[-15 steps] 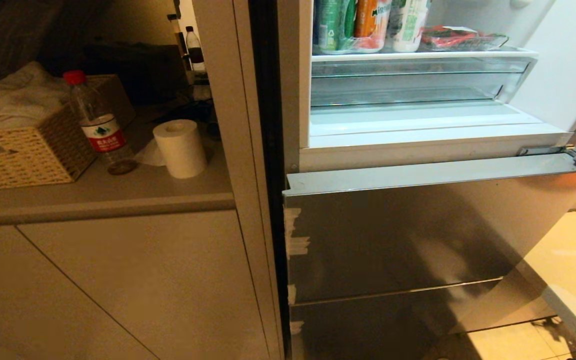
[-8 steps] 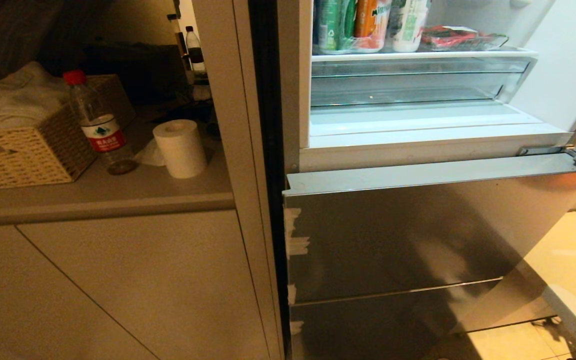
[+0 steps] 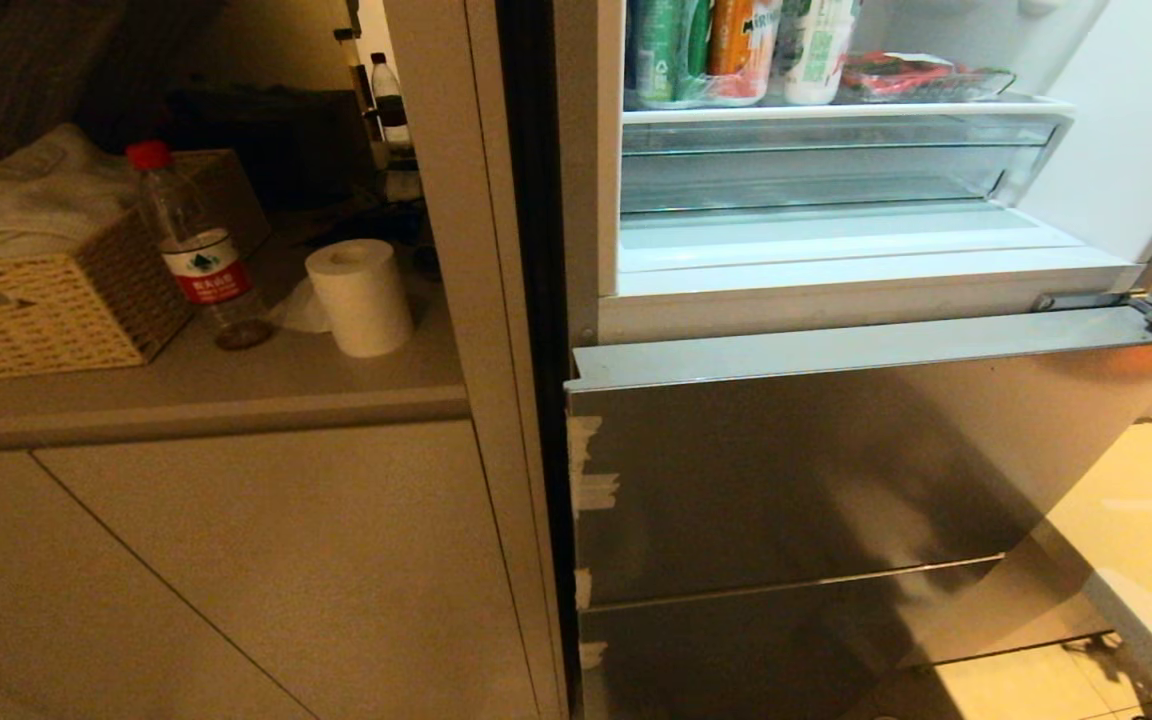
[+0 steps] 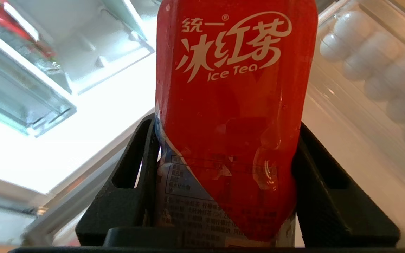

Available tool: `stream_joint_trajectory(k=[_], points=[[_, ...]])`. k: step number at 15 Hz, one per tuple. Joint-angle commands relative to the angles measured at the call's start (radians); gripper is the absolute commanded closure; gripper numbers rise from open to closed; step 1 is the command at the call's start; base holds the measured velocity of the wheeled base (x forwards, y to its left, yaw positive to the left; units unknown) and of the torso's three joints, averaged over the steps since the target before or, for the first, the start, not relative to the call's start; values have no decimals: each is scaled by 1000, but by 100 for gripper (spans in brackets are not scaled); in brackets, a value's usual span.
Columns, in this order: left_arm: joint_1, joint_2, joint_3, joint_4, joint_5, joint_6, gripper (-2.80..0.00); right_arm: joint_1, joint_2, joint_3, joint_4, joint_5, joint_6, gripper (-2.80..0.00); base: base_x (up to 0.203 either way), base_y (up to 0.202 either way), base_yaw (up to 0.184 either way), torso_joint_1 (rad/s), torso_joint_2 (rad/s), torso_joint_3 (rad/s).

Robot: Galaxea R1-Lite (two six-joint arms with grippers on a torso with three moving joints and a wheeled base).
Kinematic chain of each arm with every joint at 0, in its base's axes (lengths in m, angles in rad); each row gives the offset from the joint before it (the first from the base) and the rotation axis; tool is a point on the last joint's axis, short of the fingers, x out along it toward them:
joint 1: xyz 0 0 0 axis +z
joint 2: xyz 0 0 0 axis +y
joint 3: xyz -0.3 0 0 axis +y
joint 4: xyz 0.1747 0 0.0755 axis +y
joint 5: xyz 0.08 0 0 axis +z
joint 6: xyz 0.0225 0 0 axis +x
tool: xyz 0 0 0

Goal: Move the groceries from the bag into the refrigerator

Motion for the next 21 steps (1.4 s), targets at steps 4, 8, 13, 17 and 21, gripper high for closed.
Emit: stream_joint_trajectory(k=[4,8,13,17,21], points=[[0,0,0,1,0,1,0,1,-149,111,-5,1,-4,0,0,0,0,0,0,0],[0,0,0,0,0,1,0,0,-238,176,-5,1,-2,0,0,0,0,0,0,0],[0,0,0,0,0,0,0,0,-286,214,-5,3,1,0,0,0,0,0,0,0],[0,0,0,0,0,1,0,0,-290,216,-5,9,-2,0,0,0,0,0,0,0],[0,0,0,0,0,0,0,0,-290,218,-5,30,-2,0,0,0,0,0,0,0]])
